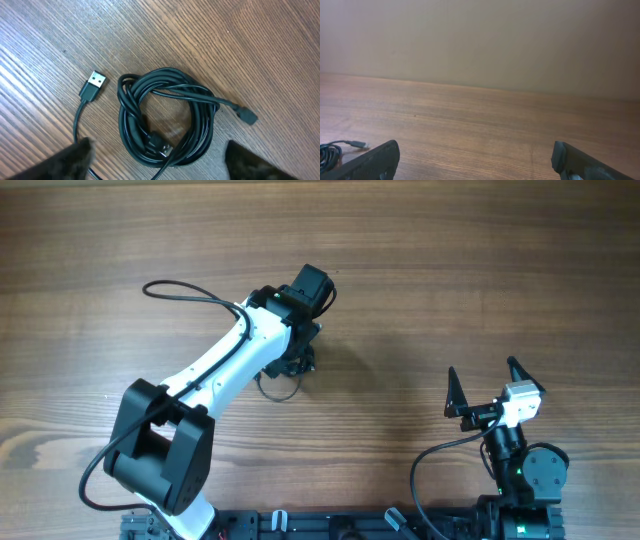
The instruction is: Untangle cables
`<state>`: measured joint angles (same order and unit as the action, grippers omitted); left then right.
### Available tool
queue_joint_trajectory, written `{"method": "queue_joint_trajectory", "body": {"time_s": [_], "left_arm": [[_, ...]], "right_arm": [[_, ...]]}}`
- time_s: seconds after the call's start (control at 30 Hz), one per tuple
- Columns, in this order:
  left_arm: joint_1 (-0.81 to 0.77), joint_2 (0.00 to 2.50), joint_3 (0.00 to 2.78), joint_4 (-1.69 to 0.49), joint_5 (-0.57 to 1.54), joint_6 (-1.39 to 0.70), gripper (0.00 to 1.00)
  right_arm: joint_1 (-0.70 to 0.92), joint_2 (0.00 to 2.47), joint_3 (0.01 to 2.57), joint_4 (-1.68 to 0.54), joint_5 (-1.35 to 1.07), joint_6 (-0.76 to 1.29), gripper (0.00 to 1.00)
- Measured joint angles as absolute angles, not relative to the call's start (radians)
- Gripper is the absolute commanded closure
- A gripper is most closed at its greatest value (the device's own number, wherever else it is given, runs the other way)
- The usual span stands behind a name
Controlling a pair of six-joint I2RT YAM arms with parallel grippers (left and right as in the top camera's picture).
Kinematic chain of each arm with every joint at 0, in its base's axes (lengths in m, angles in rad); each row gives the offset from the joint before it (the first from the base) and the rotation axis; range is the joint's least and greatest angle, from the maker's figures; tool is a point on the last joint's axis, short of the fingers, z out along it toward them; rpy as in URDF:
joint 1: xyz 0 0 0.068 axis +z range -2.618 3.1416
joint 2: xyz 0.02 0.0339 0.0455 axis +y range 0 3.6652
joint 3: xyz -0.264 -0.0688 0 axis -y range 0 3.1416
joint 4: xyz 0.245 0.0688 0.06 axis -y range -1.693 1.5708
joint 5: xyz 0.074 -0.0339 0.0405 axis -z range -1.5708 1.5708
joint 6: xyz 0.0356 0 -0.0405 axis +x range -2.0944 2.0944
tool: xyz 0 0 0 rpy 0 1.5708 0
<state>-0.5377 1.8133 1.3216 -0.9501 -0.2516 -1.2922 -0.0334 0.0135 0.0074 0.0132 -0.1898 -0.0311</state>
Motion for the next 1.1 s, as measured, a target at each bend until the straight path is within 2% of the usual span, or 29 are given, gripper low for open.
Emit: {"method": "queue_joint_trajectory", "body": {"time_s": [0.07,0.17,0.43,0.67,0.77,0.87,0.93,0.97,1.0,1.1], "left_arm": [[-0.538,1.813,1.322,-0.950,-0.248,-1.288,0.09],[-0.538,1.813,1.322,-0.942,-0.248,-1.256,0.11],[-0.538,1.814,1.322,-0.934,-0.249,-1.125,0.34],[-0.533,1.814,1.322,-0.927,-0.249,-0.983,0.34],[-0.501,1.814,1.322,-0.927,-0.249,-0.900,0.39],[-0.452,1.814,1.322,-0.924,-0.248,-0.829,0.39],[-0.421,1.814,1.322,-0.908,-0.220,-0.705,0.41],[-0.407,1.814,1.322,-0.900,-0.182,-0.600,0.47],[-0.403,1.814,1.322,-0.901,-0.160,-0.533,0.48],[-0.404,1.814,1.322,-0.899,-0.118,-0.398,0.53]], "right_arm": [[-0.033,0.014,0.007,0.013,-0.189,-0.031,0.00],[-0.033,0.014,0.007,0.013,-0.190,-0.031,0.00],[-0.033,0.014,0.007,0.013,-0.190,-0.031,0.00],[-0.033,0.014,0.007,0.013,-0.190,-0.031,0.00],[-0.033,0.014,0.007,0.013,-0.190,-0.031,0.00],[-0.033,0.014,0.008,0.013,-0.190,-0.031,0.00],[-0.033,0.014,0.007,0.013,-0.190,-0.031,0.00],[-0.033,0.014,0.007,0.013,-0.190,-0.031,0.00],[-0.033,0.014,0.007,0.013,-0.190,-0.031,0.00],[-0.033,0.014,0.007,0.013,-0.189,-0.031,0.00]]}}
